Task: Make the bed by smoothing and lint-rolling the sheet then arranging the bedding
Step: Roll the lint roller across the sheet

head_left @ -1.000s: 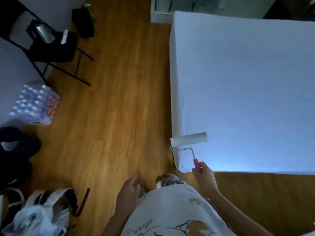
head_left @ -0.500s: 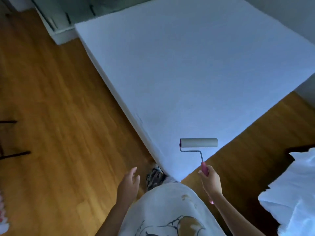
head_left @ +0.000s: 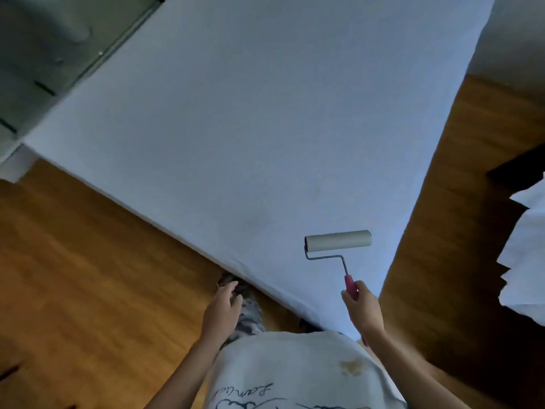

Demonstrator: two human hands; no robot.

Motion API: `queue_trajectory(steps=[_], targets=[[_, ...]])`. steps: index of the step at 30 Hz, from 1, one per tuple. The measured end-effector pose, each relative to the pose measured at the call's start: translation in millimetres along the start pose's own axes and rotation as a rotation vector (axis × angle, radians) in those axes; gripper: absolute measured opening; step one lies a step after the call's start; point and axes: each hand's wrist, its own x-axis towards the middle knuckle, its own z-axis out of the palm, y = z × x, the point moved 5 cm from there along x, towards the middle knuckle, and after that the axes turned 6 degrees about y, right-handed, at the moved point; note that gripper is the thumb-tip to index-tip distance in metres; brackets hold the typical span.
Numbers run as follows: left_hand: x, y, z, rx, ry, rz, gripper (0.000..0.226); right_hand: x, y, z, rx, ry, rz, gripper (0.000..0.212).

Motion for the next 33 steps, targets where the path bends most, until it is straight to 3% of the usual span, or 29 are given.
queue_trajectory(steps=[8,13,17,21,24,28,33], targets=[[174,22,-51,0.293,-0.319,0.303,0.042,-2,-57,78,0.167,0.177,0.303,0.011],[252,46,-66,0.501,-0.345,0.454,0.042,-3,-96,114,0.282,0.236,0.374,0.019],[309,56,-29,0.58,-0.379,0.536,0.043,29,-95,134,0.3,0.292,0.391,0.027],[367,59,37,0.563,-0.303,0.582,0.04,88,-80,160,0.318,0.366,0.394,0.027],[408,61,81,0.464,-0.143,0.631,0.039,152,-73,170,0.215,0.399,0.361,0.026],[461,53,111,0.425,0.112,0.673,0.043,240,-84,174,0.196,0.448,0.283,0.041],[508,17,138,0.49,0.235,0.63,0.052,331,-115,167,0.154,0.466,0.149,0.042]])
